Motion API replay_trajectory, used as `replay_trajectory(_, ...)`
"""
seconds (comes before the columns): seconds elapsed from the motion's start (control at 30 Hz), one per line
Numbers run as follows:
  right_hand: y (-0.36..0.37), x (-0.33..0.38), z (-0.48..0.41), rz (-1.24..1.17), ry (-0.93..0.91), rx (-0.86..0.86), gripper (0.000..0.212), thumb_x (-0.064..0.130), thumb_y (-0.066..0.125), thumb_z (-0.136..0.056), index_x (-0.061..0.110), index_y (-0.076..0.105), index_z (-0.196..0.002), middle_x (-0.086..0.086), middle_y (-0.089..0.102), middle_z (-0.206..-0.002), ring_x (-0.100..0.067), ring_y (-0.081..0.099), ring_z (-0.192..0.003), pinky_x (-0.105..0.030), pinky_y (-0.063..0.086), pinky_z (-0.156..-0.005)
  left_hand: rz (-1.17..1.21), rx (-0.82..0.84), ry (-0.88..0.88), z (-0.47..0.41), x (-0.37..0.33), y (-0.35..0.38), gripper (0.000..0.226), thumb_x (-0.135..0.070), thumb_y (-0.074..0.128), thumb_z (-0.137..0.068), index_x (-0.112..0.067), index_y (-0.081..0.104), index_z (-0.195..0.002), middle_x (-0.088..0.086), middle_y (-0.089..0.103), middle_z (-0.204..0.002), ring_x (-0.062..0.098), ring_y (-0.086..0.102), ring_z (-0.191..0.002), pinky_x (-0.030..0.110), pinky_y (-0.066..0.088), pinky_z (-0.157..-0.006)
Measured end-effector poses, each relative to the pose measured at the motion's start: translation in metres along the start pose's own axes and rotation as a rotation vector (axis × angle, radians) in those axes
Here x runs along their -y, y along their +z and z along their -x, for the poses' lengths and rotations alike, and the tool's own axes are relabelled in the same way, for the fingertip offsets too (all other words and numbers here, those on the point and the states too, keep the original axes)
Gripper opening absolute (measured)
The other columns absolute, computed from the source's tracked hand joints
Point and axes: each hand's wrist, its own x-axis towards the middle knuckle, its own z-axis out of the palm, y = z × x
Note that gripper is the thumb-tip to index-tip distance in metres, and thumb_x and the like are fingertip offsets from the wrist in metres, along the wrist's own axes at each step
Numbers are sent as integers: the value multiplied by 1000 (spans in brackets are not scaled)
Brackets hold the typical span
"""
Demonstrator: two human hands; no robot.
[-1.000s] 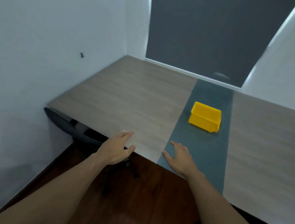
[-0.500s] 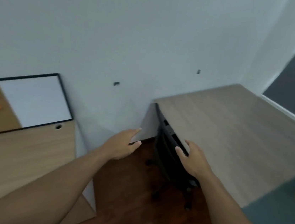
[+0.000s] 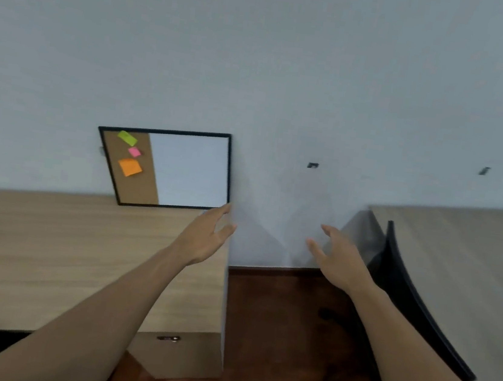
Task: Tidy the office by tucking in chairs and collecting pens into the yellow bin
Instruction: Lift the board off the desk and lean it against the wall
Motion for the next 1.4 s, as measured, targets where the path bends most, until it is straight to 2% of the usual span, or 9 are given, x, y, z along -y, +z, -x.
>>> replay_trajectory(0.1, 26, 45, -45, -18, -19, 16, 74, 59, 57, -102, 18, 39, -161, -1, 45, -164, -22, 41, -151, -38, 31, -123, 47, -62, -65, -20, 44, -48, 66, -50, 53, -109, -25, 37, -168, -10, 46, -167, 11, 41, -155, 29, 30, -124)
replay_trajectory(0.27, 70, 109, -125, -62, -47, 72, 74, 63, 54, -101, 22, 39, -161, 3, 46, -163, -19, 43, -150, -37, 33, -122, 148, -157, -202, -62, 122, -125, 65, -55, 54, -108, -30, 40, -166, -11, 50, -164, 15, 45, -152, 36, 36, -123)
replay_trajectory(0.4, 106, 147, -182, -114, -44, 84, 72, 62, 54, -102, 23, 39, -160, 4, 47, -162, -16, 43, -150, -36, 33, -121, 176, -218, -265, -94, 171, -173, 60, -47, 54, -110, -21, 45, -163, -4, 53, -162, 19, 49, -149, 35, 37, -119)
replay_trajectory(0.47, 123, 162, -204, -138, -34, 95, 71, 61, 54, -102, 23, 39, -161, 4, 47, -162, -16, 43, -149, -34, 33, -120, 203, -240, -314, -108, 193, -194, 61, -47, 55, -109, -20, 46, -163, -3, 54, -161, 20, 51, -148, 40, 39, -122)
replay_trajectory(0.67, 159, 195, -265, -145, -24, 149, 70, 59, 55, -103, 22, 38, -161, 4, 46, -163, -18, 44, -149, -35, 35, -119, 255, -323, -437, -148, 244, -243, 55, -39, 57, -109, -21, 50, -160, -2, 57, -157, 18, 55, -136, 32, 39, -108)
replay_trajectory(0.97, 196, 217, -367, -137, 36, 200, 72, 56, 55, -104, 18, 34, -163, 1, 44, -165, -23, 45, -149, -40, 39, -118, 294, -408, -596, -213, 307, -278, 67, -44, 56, -108, -20, 36, -167, 0, 52, -162, 26, 47, -149, 34, 36, -100)
replay_trajectory(1.13, 217, 216, -418, -128, 114, 237, 76, 51, 57, -105, 15, 28, -165, -3, 39, -168, -26, 44, -150, -41, 38, -118, 347, -473, -702, -255, 340, -291, 75, -42, 59, -106, -18, 27, -170, 3, 48, -168, 28, 43, -155, 39, 34, -113)
replay_trajectory(1.33, 240, 206, -464, -119, 213, 300, 83, 44, 57, -105, 10, 16, -168, -11, 33, -171, -31, 40, -152, -40, 36, -118, 469, -427, -797, -300, 378, -298, 102, -49, 67, -101, -15, 5, -173, 7, 25, -178, 28, 31, -162, 44, 30, -125)
replay_trajectory(1.4, 246, 203, -475, -129, 232, 299, 79, 42, 57, -105, 8, 21, -167, -11, 38, -168, -31, 44, -148, -39, 39, -113, 472, -414, -813, -312, 392, -296, 106, -51, 72, -95, -13, 11, -172, 9, 35, -174, 29, 39, -158, 44, 36, -122)
